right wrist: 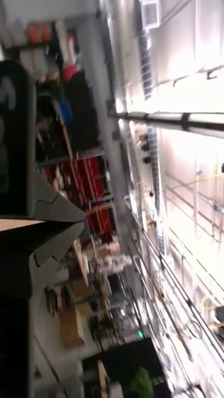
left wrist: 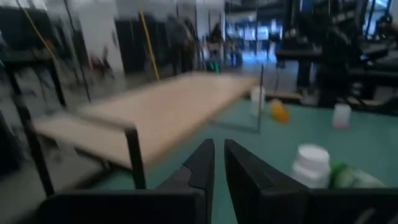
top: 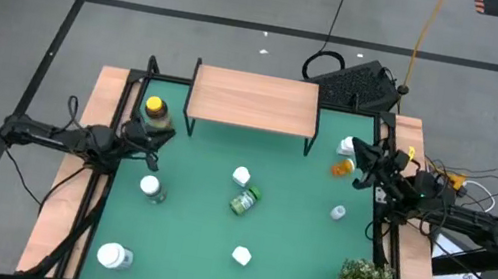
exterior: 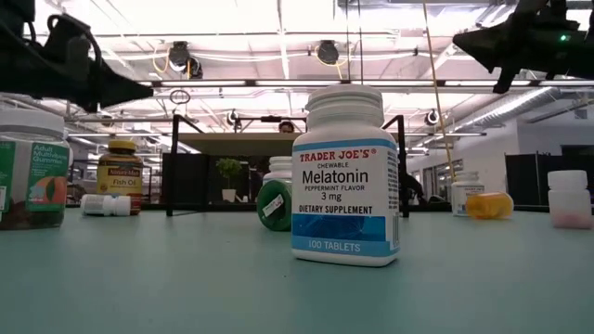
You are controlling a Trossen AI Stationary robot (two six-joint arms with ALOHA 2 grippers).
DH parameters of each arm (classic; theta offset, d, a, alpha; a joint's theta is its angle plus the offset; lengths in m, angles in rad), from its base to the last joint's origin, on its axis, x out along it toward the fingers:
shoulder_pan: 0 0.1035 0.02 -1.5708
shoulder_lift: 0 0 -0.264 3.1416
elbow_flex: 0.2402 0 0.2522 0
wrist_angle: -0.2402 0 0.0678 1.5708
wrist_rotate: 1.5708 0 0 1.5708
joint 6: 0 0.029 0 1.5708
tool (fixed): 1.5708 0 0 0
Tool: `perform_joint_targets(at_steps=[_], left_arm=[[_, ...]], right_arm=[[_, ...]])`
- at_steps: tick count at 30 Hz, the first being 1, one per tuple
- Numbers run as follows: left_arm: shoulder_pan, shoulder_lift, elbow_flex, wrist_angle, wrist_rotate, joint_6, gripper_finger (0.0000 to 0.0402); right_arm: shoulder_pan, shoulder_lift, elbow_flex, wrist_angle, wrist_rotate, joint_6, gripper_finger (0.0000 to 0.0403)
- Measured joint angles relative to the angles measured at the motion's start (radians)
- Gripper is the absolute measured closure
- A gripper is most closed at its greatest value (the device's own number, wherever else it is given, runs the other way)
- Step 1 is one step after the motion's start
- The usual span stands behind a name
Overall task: Pick and place medicine bottles onto shelf by color
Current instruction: Put the top right small white medicine bottle on the shelf
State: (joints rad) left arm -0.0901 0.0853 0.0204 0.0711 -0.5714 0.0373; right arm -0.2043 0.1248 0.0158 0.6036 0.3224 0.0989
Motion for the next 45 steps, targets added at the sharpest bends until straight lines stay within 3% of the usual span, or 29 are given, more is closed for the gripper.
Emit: perform_joint_targets(at_steps=[3, 8, 15, 19, 22, 25, 30, 35, 38, 43, 45], left_arm=[[-0.010, 0.004, 0.000, -0.024, 0.011, -0.136, 0.0360], [-0.023, 0.015, 0.000, 0.037, 0.020, -0.153, 0.0360], [-0.002, 0.019, 0.000, 0.061, 0.003, -0.014, 0.0360], [0.027, 0.020, 0.000, 0.059, -0.013, -0.020, 0.0360], [0.034, 0.020, 0.000, 0.061, -0.014, -0.123, 0.0360], [0.033, 0.021, 0.000, 0.061, -0.014, -0.210, 0.0360], [0.022, 0.027, 0.000, 0.058, -0.014, -0.225, 0.0360], [0.016, 0.043, 0.000, 0.028, -0.014, -0.231, 0.0360], [0.016, 0.065, 0.000, 0.028, -0.014, -0.243, 0.0360], [0.015, 0.107, 0.000, 0.039, -0.012, -0.284, 0.0360], [0.007, 0.128, 0.000, 0.037, 0.042, -0.269, 0.0360]], right_arm=[[-0.008, 0.002, 0.000, -0.029, 0.121, -0.049, 0.0402], [-0.026, 0.038, 0.000, -0.075, 0.123, -0.086, 0.0368], [-0.032, 0.106, 0.000, -0.062, 0.158, -0.175, 0.0259], [-0.032, 0.141, 0.000, -0.063, 0.235, -0.180, 0.0199], [-0.032, 0.168, 0.000, -0.070, 0.254, -0.163, 0.0173], [-0.028, 0.201, 0.000, -0.080, 0.252, -0.128, 0.0164], [-0.027, 0.262, 0.019, -0.097, 0.252, -0.107, 0.0163], [-0.028, 0.335, 0.148, -0.401, 0.256, -0.109, 0.0163], [-0.033, 0.400, 0.240, -0.572, 0.318, -0.046, 0.0167], [-0.032, 0.474, 0.353, -0.645, 0.331, -0.007, 0.0168], [-0.032, 0.493, 0.385, -0.670, 0.336, -0.019, 0.0168]])
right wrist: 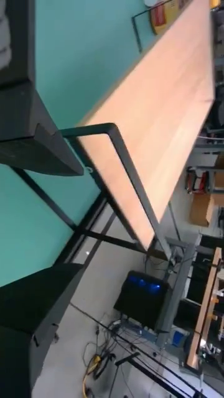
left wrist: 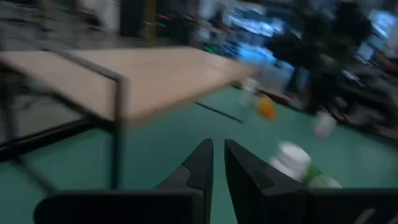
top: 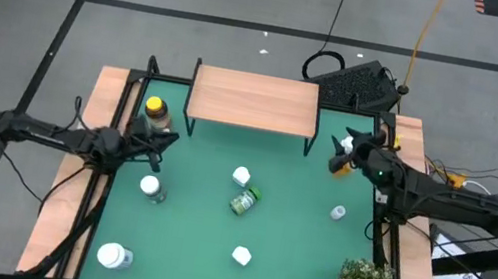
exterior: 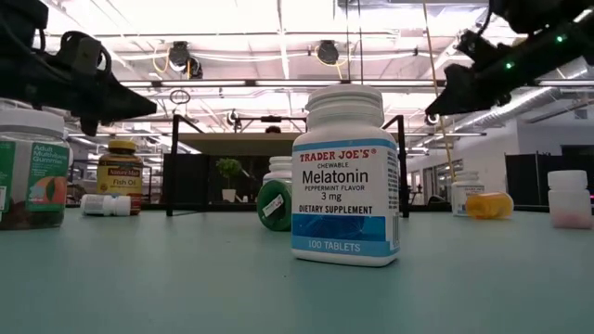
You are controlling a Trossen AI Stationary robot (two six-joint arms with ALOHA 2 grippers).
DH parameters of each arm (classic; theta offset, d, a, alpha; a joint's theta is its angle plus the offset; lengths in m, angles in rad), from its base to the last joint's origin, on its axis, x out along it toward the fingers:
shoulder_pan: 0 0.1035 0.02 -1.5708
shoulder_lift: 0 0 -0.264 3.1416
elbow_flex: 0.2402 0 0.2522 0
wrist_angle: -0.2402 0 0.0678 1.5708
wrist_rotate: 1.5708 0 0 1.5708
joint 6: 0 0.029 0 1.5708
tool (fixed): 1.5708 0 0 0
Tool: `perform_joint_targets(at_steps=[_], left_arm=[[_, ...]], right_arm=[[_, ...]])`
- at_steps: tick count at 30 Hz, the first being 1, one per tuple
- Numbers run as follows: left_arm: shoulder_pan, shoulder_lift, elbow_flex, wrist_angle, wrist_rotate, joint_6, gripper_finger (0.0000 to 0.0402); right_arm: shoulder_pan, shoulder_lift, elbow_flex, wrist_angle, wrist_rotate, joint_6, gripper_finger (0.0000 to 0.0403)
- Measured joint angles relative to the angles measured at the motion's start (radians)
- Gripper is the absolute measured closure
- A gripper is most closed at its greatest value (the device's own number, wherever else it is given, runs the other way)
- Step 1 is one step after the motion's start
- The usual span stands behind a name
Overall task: Pick and place medicine bottles onto shelf by color
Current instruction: Put the top right small white medicine bottle on the shelf
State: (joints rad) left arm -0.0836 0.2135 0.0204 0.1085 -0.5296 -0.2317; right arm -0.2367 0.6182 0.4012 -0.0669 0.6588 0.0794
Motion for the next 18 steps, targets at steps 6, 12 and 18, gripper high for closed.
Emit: perform_joint_targets(at_steps=[6, 12, 18], left_arm=[[-0.063, 0.061, 0.000, 0.134, 0.205, -0.039, 0.0360], [-0.115, 0.133, 0.000, 0.177, 0.123, -0.206, 0.0360], [-0.123, 0.259, 0.000, 0.183, 0.047, -0.235, 0.0360]], right_arm=[[-0.022, 0.031, 0.172, -0.133, 0.023, -0.048, 0.0155], [-0.099, 0.102, 0.442, -0.638, -0.053, 0.129, 0.0144], [-0.198, 0.186, 0.526, -0.812, -0.259, 0.086, 0.0144]])
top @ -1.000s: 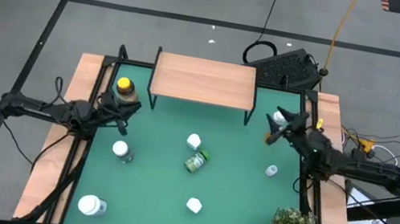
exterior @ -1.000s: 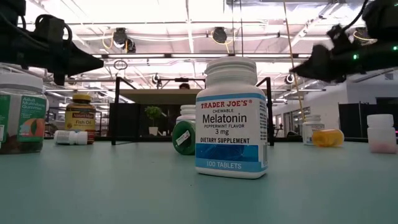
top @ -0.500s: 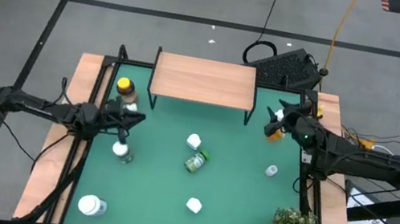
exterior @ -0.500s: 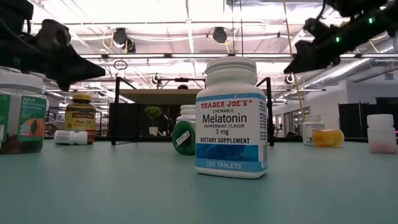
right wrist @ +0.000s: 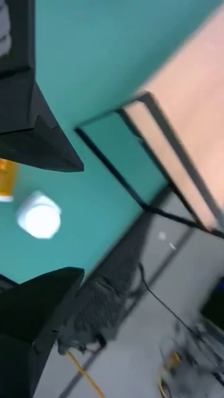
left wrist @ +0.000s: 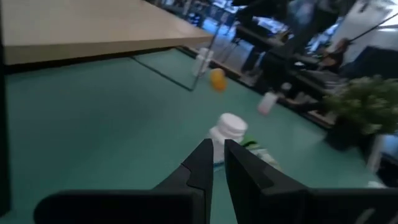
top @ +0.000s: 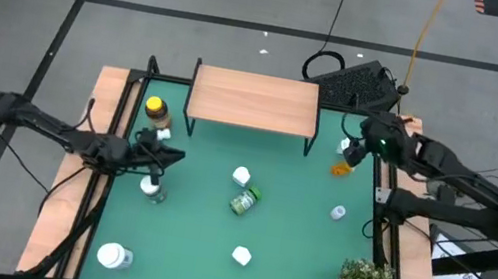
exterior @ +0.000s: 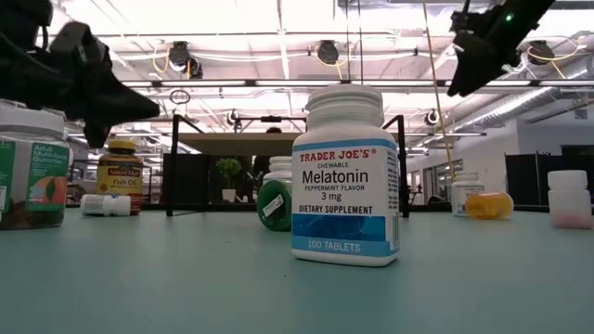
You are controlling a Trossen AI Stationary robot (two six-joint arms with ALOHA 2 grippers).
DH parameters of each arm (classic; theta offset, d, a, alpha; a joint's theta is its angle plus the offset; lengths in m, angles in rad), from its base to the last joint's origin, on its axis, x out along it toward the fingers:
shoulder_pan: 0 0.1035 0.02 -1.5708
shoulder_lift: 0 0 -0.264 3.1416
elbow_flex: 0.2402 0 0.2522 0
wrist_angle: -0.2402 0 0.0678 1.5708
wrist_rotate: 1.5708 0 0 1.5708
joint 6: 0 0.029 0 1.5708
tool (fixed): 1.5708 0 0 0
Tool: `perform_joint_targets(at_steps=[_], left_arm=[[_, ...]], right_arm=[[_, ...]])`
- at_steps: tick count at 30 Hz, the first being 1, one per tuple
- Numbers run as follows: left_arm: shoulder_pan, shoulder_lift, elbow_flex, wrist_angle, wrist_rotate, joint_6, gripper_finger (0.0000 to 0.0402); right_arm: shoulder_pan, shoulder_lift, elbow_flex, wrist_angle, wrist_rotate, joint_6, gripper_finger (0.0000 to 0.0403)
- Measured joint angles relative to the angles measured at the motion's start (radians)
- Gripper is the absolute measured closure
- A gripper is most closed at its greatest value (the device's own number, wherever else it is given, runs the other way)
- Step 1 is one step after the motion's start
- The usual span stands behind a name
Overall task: Pick and place medicine bottles onto shelf by color
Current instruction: Put the top right small white medicine bottle on the shelf
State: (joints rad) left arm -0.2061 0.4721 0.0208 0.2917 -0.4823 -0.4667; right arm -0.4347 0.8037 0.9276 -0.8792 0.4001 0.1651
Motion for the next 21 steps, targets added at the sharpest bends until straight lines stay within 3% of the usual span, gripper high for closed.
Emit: perform_joint_targets(at_steps=[11, 21], left_arm=[[0.018, 0.179, 0.000, 0.185, -0.018, 0.184, 0.0360], [0.018, 0.251, 0.000, 0.194, -0.021, 0.199, 0.0359]], right_arm=[[-0.235, 0.247, 0.000, 0.029, -0.277, -0.211, 0.0144], [-0.286, 0.282, 0.000, -0.008, -0.194, -0.439, 0.0145]])
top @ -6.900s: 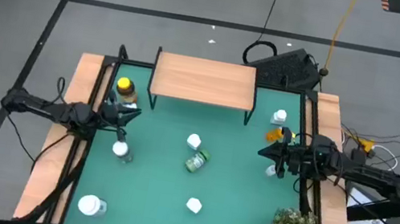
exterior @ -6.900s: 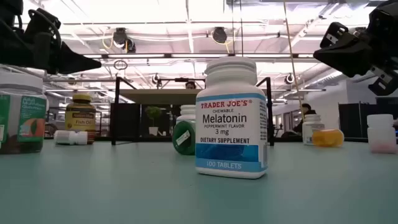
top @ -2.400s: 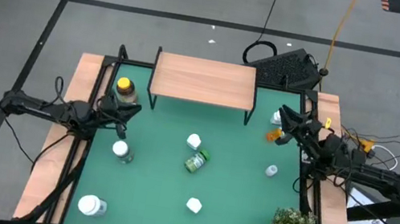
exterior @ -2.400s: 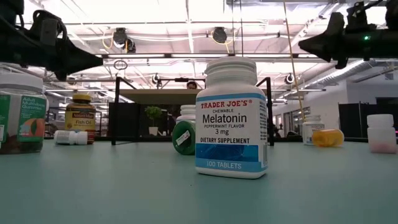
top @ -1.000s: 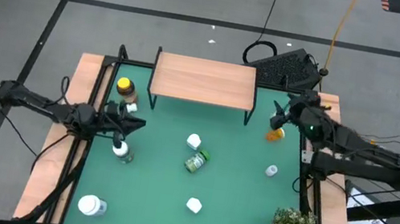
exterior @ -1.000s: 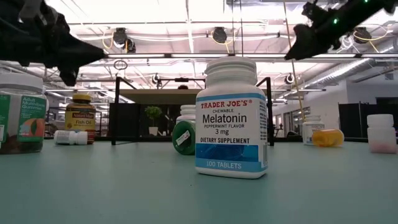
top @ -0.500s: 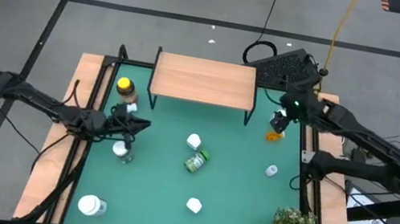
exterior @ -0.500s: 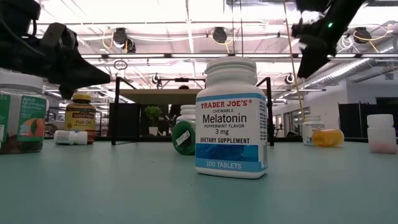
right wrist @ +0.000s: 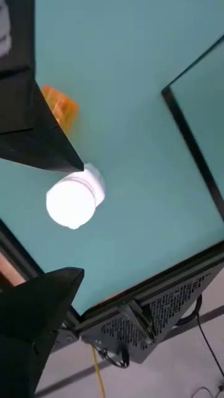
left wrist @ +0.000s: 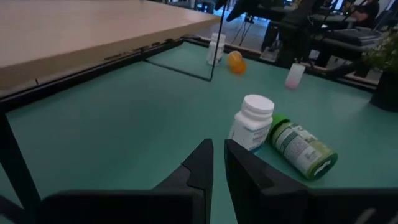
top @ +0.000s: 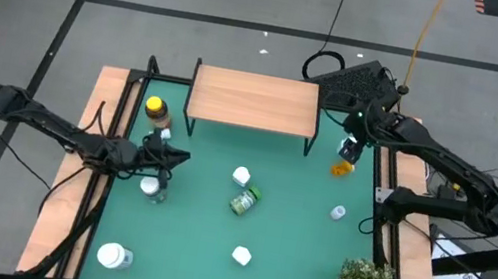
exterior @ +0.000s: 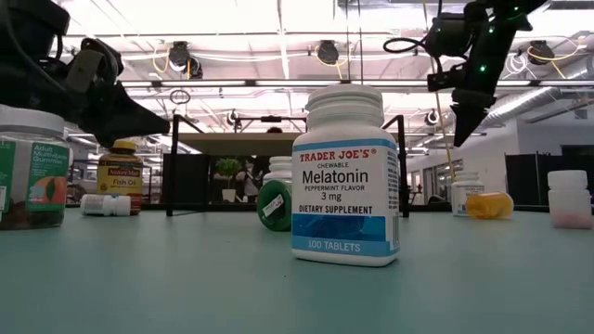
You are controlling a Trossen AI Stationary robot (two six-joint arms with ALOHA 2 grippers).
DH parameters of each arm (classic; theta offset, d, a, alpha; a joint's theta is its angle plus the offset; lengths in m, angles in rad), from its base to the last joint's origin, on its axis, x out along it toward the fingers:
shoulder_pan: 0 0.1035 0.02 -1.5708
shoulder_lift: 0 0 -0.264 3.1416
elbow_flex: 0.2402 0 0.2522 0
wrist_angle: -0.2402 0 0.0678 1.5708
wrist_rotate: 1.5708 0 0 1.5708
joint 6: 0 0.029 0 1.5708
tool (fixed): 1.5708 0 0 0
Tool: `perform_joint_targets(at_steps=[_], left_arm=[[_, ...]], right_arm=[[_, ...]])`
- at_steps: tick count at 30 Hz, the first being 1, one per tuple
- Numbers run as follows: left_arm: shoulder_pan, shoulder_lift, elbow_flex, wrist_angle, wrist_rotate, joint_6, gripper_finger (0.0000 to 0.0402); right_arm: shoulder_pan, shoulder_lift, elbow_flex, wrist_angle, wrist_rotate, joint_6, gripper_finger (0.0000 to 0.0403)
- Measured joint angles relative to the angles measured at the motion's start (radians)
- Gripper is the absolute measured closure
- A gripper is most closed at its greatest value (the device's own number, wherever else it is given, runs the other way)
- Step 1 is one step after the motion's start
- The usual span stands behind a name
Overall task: Pick and place medicine bottles onto shelf by color
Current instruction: Put the top right small white medicine bottle on the shelf
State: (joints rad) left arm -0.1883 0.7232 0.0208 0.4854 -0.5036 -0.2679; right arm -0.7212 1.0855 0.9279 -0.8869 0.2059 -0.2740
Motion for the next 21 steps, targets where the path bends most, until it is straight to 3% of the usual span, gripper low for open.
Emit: perform_joint_targets(at_steps=[10, 21], left_arm=[[-0.017, 0.031, 0.000, 0.000, -0.002, -0.057, 0.0359], [-0.023, 0.038, 0.000, -0.003, -0.003, -0.074, 0.0359]], right_arm=[[-0.045, 0.061, 0.000, -0.036, -0.101, -0.062, 0.0138], [-0.119, 0.156, 0.000, -0.015, -0.113, -0.068, 0.0077]])
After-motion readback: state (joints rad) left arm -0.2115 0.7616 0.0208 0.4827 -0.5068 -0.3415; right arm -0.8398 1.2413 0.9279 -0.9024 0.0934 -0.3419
